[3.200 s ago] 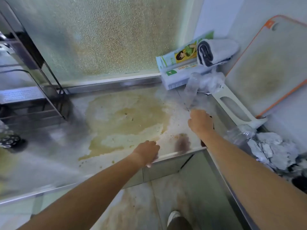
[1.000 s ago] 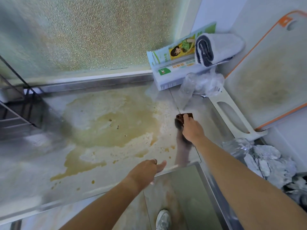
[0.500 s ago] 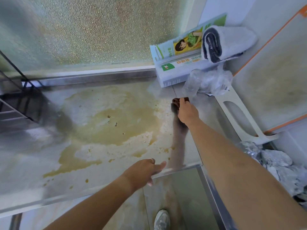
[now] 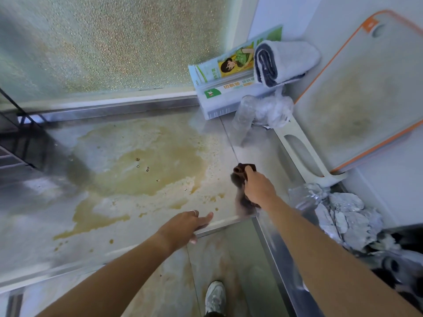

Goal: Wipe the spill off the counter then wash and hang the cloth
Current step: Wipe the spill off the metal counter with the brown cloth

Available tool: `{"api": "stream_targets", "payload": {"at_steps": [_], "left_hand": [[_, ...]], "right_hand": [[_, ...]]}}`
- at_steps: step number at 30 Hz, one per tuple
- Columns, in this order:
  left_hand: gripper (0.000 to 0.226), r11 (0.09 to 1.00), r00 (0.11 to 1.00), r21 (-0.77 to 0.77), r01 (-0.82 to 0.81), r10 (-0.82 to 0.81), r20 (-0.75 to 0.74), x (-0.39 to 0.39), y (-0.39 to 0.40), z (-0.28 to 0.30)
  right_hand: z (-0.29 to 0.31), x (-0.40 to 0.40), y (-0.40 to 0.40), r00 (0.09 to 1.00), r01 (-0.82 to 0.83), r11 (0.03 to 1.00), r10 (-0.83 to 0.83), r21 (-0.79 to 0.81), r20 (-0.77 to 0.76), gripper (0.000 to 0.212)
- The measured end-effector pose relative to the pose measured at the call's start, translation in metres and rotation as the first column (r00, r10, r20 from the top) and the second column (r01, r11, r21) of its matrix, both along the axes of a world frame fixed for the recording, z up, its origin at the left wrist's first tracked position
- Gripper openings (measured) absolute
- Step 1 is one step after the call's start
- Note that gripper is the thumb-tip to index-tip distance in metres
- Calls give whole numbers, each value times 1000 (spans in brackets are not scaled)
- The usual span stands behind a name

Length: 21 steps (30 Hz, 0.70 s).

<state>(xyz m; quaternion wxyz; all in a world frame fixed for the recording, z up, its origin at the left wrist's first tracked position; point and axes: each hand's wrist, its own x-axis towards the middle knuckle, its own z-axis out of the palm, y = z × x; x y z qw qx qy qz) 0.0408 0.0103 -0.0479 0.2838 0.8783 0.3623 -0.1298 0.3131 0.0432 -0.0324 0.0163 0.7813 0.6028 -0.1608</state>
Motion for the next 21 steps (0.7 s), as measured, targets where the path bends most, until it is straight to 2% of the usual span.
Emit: {"api": "stream_targets", "payload": {"at_steps": [5, 17, 21], "left_hand": [[85, 1000, 1000, -7, 9, -9, -14, 0, 1, -2], [78, 998, 999, -68, 11, -8, 33, -3, 7, -13], [76, 997, 999, -70, 11, -8, 44, -1, 8, -12]], "right_hand": [[0, -2, -8, 999, -17, 999, 18, -31, 37, 29], [-2, -13, 108, 994, -65, 998, 65, 3, 86, 41], [-2, -17, 125, 995, -50, 999, 48, 16, 84, 43]]}}
